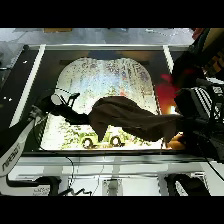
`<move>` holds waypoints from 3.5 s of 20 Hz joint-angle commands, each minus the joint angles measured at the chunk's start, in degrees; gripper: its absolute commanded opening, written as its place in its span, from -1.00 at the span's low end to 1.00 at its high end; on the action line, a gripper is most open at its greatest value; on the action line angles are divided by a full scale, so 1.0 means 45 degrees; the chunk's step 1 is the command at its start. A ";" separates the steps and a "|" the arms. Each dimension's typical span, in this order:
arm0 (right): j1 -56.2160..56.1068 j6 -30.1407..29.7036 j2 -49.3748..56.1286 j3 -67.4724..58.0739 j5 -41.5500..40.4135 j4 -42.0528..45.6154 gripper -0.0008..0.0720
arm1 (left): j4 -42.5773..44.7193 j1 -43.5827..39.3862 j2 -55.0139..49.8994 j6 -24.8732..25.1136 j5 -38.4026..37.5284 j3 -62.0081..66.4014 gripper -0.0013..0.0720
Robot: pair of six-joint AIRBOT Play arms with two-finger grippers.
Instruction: Fold the clothes and pants, and hang the long-sleeved shirts on hangers.
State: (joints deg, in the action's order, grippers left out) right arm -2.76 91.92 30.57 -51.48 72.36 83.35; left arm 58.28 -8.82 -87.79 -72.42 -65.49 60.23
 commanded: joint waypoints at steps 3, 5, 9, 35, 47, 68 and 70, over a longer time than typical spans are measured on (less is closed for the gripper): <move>0.0010 -0.0005 -0.0010 -0.0015 0.0019 0.0121 -0.93 | -0.2351 0.0039 -0.1739 0.1195 0.0923 -0.0010 0.33; 0.0005 0.0000 -0.0010 -0.0015 0.0010 0.0121 -0.93 | -0.3317 -0.0005 -0.1987 0.1938 0.1477 -0.0010 0.33; 0.0005 0.0000 -0.0010 -0.0015 -0.0573 0.0117 -0.93 | -0.4556 -0.0471 -0.2147 0.3619 0.1758 0.0005 -0.42; -0.0005 -0.2424 -0.0219 -0.4571 -0.5129 -0.2618 -0.93 | -0.4614 0.8145 1.2012 0.5537 0.5226 0.3521 -0.91; -0.0005 -0.2769 0.0894 -0.6455 -0.2929 -0.3070 -0.94 | 0.0092 0.8417 1.3061 -0.0826 -0.0233 0.1851 -0.91; 0.0087 -0.2535 1.2803 -0.6037 -0.8276 -0.4172 0.27 | -1.1069 0.5260 0.0432 0.7543 0.4313 -0.0515 0.93; 0.0520 -0.2535 1.2468 -0.6033 -0.7276 -0.3662 0.23 | -1.1064 0.5780 0.0743 0.7548 0.4143 -0.0510 0.92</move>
State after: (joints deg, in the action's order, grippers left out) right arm -1.89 80.51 87.64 -78.59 36.53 64.47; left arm 11.94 14.79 -84.97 -41.63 -47.88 57.56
